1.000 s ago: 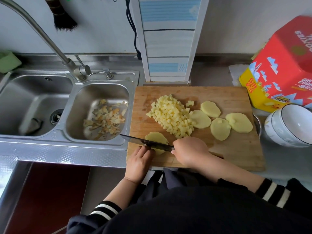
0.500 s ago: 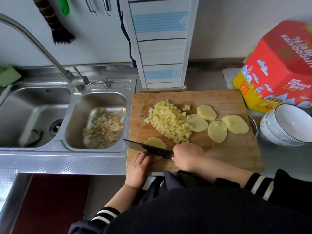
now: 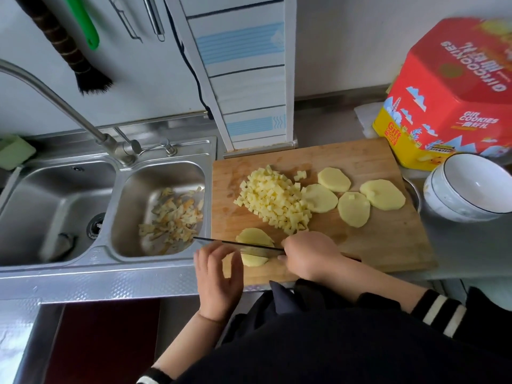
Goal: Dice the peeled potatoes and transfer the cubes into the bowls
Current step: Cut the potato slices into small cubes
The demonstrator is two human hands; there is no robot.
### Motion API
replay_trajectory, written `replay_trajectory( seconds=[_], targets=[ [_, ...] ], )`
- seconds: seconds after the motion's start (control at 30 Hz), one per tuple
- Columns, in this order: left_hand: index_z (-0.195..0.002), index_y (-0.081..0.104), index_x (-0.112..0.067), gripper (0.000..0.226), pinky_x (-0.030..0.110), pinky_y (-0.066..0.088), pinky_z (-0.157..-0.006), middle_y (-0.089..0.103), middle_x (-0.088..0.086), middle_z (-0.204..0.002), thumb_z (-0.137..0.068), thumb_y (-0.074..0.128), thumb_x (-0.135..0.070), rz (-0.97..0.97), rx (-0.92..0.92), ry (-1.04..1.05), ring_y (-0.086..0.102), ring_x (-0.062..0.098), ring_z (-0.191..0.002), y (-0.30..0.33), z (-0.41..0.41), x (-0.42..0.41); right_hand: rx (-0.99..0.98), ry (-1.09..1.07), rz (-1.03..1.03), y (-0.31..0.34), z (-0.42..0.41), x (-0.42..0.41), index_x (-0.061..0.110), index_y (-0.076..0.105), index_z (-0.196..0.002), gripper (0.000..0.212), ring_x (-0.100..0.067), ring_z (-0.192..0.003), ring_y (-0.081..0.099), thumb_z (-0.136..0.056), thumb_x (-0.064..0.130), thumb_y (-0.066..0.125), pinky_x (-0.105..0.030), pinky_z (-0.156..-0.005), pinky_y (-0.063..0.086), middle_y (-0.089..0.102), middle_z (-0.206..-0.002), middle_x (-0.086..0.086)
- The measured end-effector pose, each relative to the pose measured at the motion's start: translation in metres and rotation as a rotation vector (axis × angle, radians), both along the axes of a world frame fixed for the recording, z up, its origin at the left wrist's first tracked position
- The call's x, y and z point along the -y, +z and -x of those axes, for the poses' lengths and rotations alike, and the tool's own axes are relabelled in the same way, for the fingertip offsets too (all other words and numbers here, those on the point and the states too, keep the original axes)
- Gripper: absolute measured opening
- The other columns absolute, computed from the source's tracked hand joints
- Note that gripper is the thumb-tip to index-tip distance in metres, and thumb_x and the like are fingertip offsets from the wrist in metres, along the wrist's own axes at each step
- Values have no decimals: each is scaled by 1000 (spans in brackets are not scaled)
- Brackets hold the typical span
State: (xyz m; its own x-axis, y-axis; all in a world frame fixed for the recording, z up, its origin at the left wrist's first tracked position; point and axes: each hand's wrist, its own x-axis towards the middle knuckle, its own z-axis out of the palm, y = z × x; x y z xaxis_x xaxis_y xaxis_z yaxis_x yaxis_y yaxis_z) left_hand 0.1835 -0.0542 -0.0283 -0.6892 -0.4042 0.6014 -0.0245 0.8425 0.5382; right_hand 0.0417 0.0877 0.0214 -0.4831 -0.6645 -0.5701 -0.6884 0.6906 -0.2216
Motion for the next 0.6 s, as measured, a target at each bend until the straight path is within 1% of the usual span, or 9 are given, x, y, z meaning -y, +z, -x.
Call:
replay_trajectory(
  seconds=[0.07, 0.1, 0.13, 0.17, 0.23, 0.3, 0.4, 0.47, 0.6],
  targets=[
    [-103, 51, -7, 12, 24, 37, -85, 52, 6, -99, -91, 53, -9, 0, -95, 64, 46, 13, -95, 43, 14, 14, -6, 8, 5, 2, -1, -1, 14, 62, -100, 32, -20, -72, 53, -103, 36, 39, -32, -59, 39, 48, -73, 3],
    [-100, 53, -4, 9, 24, 38, -83, 53, 5, -96, -92, 53, -8, -6, -70, 81, 47, 13, -91, 63, 23, 23, -14, 13, 6, 3, -2, -2, 15, 61, -102, 32, -19, -72, 51, -103, 37, 37, -32, -58, 38, 48, -73, 4],
    [-98, 56, -5, 5, 21, 39, -80, 55, 0, -92, -93, 54, -7, -44, 12, 85, 50, 11, -85, 81, 33, 35, -26, 17, 15, 3, -3, -4, 16, 59, -103, 32, -19, -72, 50, -104, 37, 36, -32, -58, 38, 47, -74, 5],
    [-97, 58, -10, 3, 16, 40, -76, 56, -6, -89, -95, 56, -9, -121, 149, 79, 52, 8, -80, 95, 43, 46, -40, 26, 35, 2, -4, -6, 17, 59, -104, 30, -19, -72, 49, -104, 37, 36, -32, -57, 38, 46, -73, 6],
    [-95, 59, -20, 4, 9, 41, -68, 60, -14, -86, -96, 59, -17, -291, 496, 32, 57, 0, -79, 105, 58, 63, -83, 73, 81, -1, -6, -11, 17, 58, -106, 24, -21, -70, 48, -102, 31, 39, -31, -53, 35, 44, -72, 7],
    [-94, 62, -24, 2, 16, 47, -71, 64, -13, -88, -93, 63, -22, -312, 738, -62, 60, 2, -82, 95, 68, 74, -114, 106, 94, -4, -7, -15, 17, 59, -104, 19, -21, -68, 47, -98, 24, 42, -28, -47, 29, 40, -69, 8],
    [-90, 63, -25, 10, 24, 51, -78, 65, -10, -87, -87, 71, -22, -336, 906, -144, 62, 8, -84, 77, 77, 74, -139, 133, 89, -5, -9, -18, 17, 58, -101, 17, -19, -60, 42, -96, 17, 42, -26, -45, 25, 36, -65, 8],
    [-88, 62, -25, 11, 26, 51, -78, 63, -13, -85, -86, 72, -22, -276, 975, -148, 61, 9, -84, 68, 81, 71, -154, 150, 89, -7, -12, -19, 16, 57, -99, 17, -18, -57, 40, -96, 15, 41, -26, -45, 24, 32, -63, 8],
    [-87, 58, -32, 10, 29, 50, -81, 63, -14, -94, -91, 65, -27, 31, 1144, -113, 58, 9, -90, 61, 85, 71, -176, 153, 99, -11, -14, -18, 16, 58, -100, 18, -20, -61, 44, -97, 15, 40, -27, -43, 26, 33, -63, 8]
  ],
)
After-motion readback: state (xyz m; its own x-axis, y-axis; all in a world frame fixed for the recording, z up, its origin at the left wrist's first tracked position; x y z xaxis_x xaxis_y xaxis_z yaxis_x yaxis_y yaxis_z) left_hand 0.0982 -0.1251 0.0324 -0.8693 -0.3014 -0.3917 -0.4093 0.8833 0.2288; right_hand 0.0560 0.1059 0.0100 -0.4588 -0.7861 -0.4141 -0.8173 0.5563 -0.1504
